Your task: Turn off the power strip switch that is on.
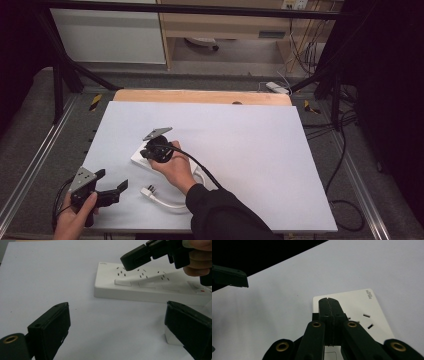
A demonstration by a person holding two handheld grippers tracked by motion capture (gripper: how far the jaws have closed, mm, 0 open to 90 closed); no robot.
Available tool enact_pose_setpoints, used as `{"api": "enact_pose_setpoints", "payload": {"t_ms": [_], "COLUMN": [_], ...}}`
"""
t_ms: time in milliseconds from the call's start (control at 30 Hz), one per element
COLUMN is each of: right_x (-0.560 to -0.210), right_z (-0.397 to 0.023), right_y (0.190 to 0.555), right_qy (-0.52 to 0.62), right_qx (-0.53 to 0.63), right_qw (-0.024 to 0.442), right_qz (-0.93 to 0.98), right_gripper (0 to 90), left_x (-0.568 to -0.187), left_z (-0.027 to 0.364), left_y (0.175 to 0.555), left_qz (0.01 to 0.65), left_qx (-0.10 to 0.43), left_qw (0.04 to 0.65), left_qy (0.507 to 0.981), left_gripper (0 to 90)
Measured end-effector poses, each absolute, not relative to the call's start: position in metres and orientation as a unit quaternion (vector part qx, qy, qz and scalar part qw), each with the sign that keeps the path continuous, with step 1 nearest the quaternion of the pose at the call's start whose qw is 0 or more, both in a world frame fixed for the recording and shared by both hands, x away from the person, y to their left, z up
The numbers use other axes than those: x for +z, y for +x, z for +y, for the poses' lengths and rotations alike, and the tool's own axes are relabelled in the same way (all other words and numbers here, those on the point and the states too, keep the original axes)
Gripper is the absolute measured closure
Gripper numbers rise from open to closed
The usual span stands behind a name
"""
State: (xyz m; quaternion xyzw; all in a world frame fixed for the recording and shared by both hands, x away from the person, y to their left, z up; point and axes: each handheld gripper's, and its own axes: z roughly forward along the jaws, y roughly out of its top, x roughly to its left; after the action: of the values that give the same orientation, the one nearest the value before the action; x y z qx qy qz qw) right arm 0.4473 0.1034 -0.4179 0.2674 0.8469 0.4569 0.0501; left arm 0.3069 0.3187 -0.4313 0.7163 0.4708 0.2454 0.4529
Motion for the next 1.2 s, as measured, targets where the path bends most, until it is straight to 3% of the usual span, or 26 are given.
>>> {"api": "enact_pose_setpoints", "payload": {"t_ms": [1200], "right_x": [-0.4277], "right_z": [0.1117], "right_y": [0.4556], "right_qy": [0.272], "right_qx": [0.426], "right_qw": [0.048], "right_qz": [0.862], "right_gripper": [90.0], "left_x": [-0.4313], "left_z": [0.3170], "left_y": [0.3070], "left_qz": [0.468], "left_qx": [0.242], "left_qw": [0.451], "left_qy": [0.720], "left_gripper": [6.5]}}
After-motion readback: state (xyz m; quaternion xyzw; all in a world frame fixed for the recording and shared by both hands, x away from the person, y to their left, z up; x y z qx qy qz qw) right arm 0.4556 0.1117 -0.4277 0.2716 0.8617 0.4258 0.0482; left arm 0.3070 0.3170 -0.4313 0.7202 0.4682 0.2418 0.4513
